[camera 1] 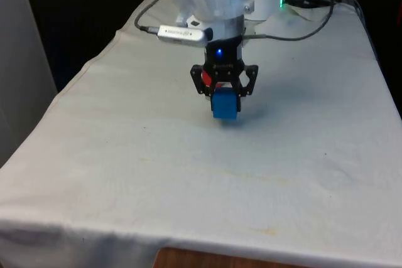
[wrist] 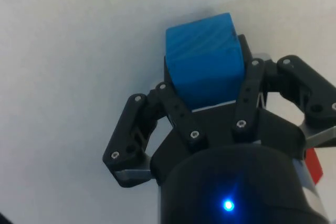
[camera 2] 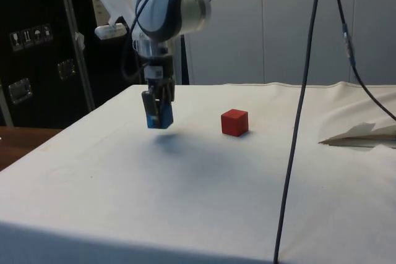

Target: Stack the two cubes.

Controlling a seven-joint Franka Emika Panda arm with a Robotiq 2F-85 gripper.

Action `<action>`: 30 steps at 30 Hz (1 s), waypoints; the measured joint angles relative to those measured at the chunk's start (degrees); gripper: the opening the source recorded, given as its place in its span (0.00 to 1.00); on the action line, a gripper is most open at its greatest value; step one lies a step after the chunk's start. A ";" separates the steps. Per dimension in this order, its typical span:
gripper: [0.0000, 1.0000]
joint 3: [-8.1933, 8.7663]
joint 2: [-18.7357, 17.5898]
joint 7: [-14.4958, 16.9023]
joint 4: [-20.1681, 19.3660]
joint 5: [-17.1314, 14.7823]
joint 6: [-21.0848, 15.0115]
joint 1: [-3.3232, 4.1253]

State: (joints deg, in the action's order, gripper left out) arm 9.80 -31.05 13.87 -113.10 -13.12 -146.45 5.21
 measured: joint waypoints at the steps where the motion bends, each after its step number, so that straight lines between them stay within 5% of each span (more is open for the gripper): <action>1: 0.00 0.06 0.46 0.00 0.00 0.00 0.46 -0.06; 21: 0.00 1.43 7.85 0.06 0.17 0.46 9.45 -0.06; 30: 0.00 1.49 12.03 0.17 -3.67 0.46 10.20 -0.06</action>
State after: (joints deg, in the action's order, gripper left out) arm 11.29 -19.02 14.04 -116.77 -12.66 -136.25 5.16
